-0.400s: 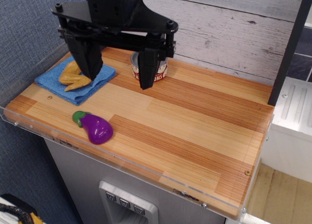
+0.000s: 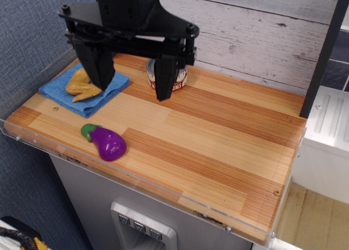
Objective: Move the can to the far right of the table
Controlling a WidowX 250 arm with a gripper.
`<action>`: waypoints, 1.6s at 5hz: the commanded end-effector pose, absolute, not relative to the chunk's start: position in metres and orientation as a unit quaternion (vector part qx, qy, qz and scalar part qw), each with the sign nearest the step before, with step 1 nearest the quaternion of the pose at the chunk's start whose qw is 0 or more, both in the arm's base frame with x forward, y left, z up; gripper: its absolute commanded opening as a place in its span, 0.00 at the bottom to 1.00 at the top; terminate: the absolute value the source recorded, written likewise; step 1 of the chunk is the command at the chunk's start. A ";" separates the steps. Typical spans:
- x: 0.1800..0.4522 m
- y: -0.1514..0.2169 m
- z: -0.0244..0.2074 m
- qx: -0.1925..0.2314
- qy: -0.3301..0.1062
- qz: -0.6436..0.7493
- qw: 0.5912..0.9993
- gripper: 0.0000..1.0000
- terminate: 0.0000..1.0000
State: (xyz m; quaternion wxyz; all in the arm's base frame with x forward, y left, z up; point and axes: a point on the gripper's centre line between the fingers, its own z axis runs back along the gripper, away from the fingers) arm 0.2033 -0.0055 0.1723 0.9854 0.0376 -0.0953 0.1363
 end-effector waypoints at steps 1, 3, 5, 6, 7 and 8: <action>0.238 0.038 0.157 0.049 -0.059 0.310 0.948 1.00 0.00; 0.272 0.087 0.138 0.098 -0.099 0.435 0.889 1.00 0.00; 0.313 0.130 0.128 0.086 -0.194 0.533 0.819 1.00 0.00; 0.332 0.141 0.121 0.096 -0.201 0.559 0.799 1.00 0.00; 0.352 0.149 0.110 0.098 -0.199 0.555 0.801 1.00 0.00; 0.371 0.153 0.105 0.074 -0.206 0.547 0.808 1.00 0.00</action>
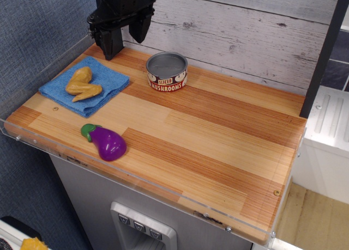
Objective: Move the can to the far right of the table
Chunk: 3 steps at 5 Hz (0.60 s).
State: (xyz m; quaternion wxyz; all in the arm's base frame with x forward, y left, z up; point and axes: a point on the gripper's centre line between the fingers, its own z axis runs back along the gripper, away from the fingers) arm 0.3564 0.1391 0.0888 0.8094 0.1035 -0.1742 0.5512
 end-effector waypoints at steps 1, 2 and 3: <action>0.387 0.157 0.096 0.066 -0.212 0.550 0.806 1.00 0.00; 0.398 0.159 0.086 0.067 -0.207 0.541 0.812 1.00 0.00; 0.404 0.159 0.077 0.069 -0.205 0.530 0.820 1.00 0.00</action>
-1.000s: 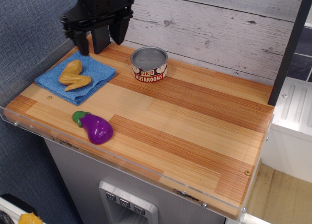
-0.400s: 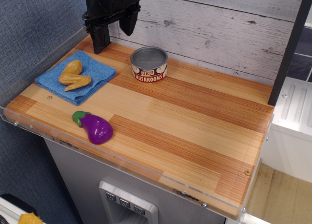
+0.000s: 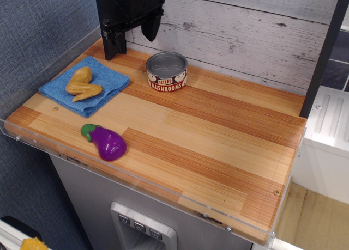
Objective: Move the can to the far right of the table
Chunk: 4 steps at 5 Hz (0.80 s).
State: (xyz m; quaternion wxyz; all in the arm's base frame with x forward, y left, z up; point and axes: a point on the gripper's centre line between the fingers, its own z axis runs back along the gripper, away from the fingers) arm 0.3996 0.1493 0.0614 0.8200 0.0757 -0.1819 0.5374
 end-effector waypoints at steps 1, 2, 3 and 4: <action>0.414 0.154 0.067 0.075 -0.195 0.511 0.834 1.00 0.00; 0.423 0.142 0.059 0.063 -0.189 0.476 0.856 1.00 0.00; 0.424 0.133 0.059 0.080 -0.195 0.445 0.870 1.00 0.00; 0.423 0.120 0.071 0.075 -0.200 0.432 0.876 1.00 0.00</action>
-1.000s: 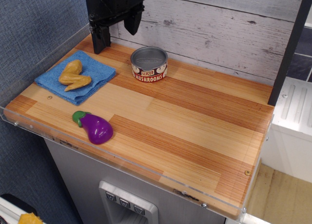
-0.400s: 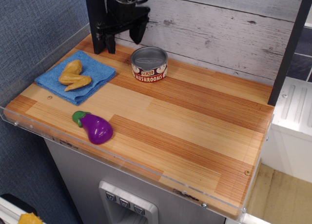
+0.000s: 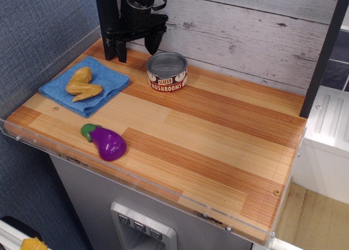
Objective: Move the can to the far right of the table
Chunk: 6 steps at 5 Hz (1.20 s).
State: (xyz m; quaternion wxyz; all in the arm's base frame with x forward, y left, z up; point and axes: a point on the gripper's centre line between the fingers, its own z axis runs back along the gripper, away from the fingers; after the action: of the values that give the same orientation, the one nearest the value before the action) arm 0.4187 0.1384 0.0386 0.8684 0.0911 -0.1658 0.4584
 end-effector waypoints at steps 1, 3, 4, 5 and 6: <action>0.418 0.098 0.066 0.043 -0.185 0.402 0.895 1.00 0.00; 0.406 0.048 0.067 0.035 -0.180 0.365 0.913 1.00 0.00; 0.395 0.034 0.060 0.032 -0.178 0.351 0.919 1.00 0.00; 0.381 0.012 0.060 0.040 -0.178 0.335 0.924 1.00 0.00; 0.367 -0.008 0.050 0.043 -0.170 0.325 0.929 1.00 0.00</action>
State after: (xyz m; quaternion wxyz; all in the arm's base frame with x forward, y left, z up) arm 0.3647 -0.0153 0.0195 0.9355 0.0576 -0.1371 0.3204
